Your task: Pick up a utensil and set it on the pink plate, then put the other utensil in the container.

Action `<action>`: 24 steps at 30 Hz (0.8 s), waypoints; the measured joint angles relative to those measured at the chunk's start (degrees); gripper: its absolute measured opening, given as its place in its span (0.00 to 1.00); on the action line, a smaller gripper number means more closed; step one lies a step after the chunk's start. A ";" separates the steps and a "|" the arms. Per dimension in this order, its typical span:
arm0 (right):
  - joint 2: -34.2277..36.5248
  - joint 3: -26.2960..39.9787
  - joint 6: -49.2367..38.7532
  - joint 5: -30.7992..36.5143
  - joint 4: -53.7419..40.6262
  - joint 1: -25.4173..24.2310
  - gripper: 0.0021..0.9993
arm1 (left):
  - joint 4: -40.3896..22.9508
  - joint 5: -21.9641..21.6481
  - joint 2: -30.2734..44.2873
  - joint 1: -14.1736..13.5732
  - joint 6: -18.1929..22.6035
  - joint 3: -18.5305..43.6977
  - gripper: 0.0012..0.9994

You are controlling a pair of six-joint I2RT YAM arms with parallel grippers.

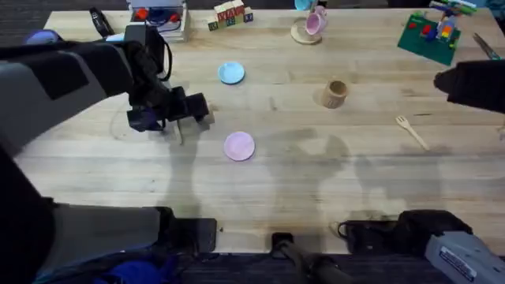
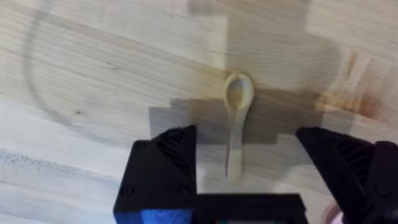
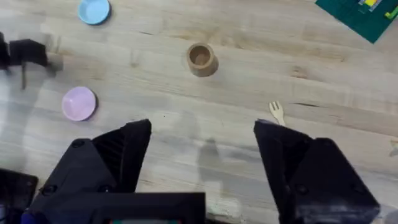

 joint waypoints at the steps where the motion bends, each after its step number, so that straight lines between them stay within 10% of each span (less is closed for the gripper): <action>1: 0.00 0.00 0.00 0.01 0.02 0.00 1.00 | -0.16 0.02 0.22 0.00 0.00 0.23 0.99; 9: 0.00 0.00 0.00 0.01 0.00 0.00 1.00 | -0.49 0.22 0.81 -0.01 -0.04 0.78 0.93; 16: 0.00 0.00 0.00 0.00 0.00 0.00 1.00 | 1.56 1.59 1.62 -0.41 -0.26 1.37 0.16; 24: 0.00 0.00 0.00 0.01 -0.02 0.00 1.00 | 1.54 1.86 1.60 -0.57 -0.48 1.55 0.05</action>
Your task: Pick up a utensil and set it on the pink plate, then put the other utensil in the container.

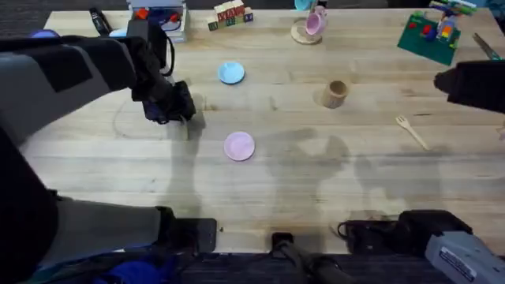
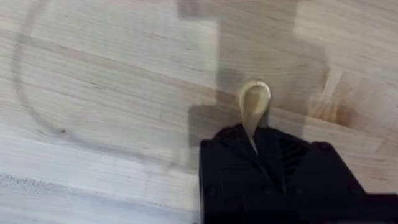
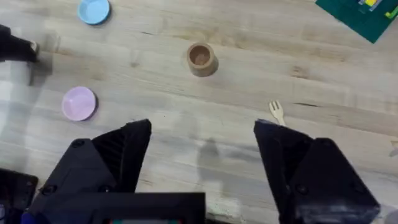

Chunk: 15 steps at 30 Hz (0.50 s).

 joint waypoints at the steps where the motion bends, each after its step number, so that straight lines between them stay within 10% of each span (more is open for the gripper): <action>1: 0.00 0.00 0.00 -0.01 0.00 0.00 1.00 | 0.00 0.00 0.00 0.00 0.00 0.02 0.05; 15: 0.00 0.00 0.00 -0.02 0.00 0.00 1.00 | -11.46 -0.28 -6.42 0.07 0.04 0.47 0.04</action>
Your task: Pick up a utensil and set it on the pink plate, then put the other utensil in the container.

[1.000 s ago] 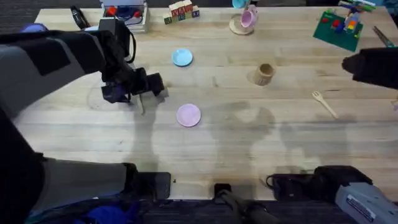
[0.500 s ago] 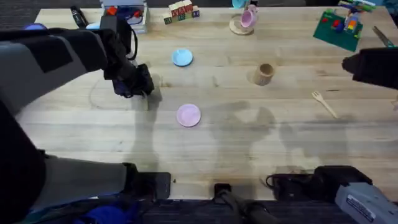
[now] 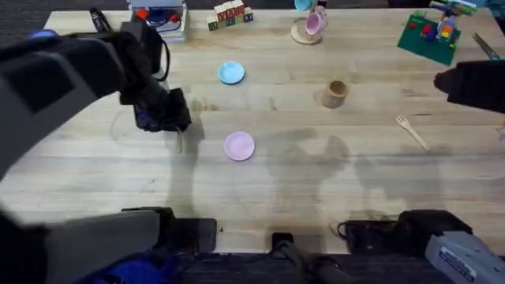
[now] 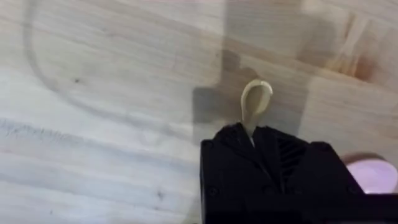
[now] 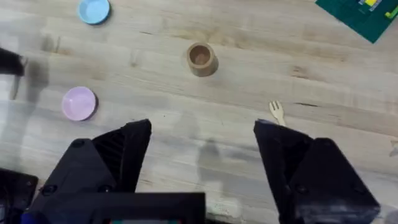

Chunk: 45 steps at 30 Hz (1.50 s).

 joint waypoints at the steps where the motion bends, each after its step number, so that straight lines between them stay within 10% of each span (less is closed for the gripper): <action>1: 0.00 0.00 0.00 0.02 0.00 0.00 1.00 | -1.32 0.03 -1.44 0.00 0.00 0.25 0.04; 11: 0.00 0.00 0.00 0.00 0.00 -0.02 1.00 | -11.15 1.97 -14.51 -2.31 0.76 4.21 0.04; 28: 0.00 0.00 0.00 0.01 0.09 0.00 1.00 | -11.69 3.04 -16.99 -19.87 3.87 5.19 0.04; 45: 0.00 0.00 0.00 0.00 0.09 0.00 1.00 | -8.64 3.04 -16.87 -29.80 5.01 5.19 0.04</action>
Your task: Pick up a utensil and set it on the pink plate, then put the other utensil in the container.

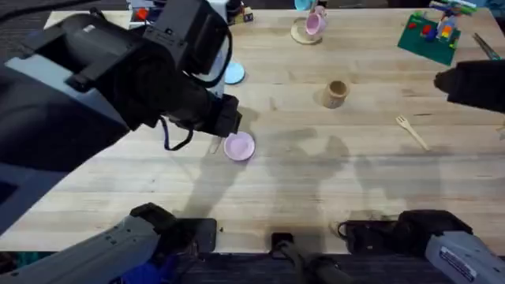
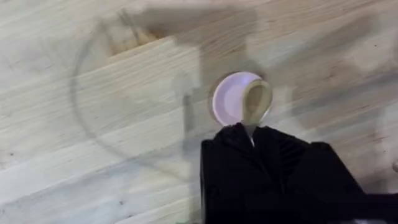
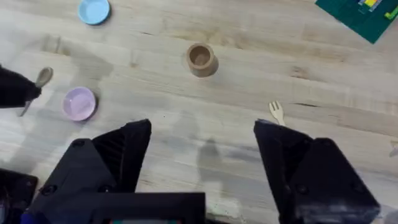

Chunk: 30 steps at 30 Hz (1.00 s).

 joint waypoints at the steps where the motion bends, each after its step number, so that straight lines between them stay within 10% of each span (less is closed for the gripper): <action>1: 0.00 0.00 0.00 0.02 0.00 0.00 1.00 | 0.17 -0.01 0.14 -0.47 0.00 0.00 0.04; 30: 0.00 0.00 0.00 0.02 0.00 0.00 1.00 | 9.24 -0.05 17.04 -4.45 -3.57 0.00 0.04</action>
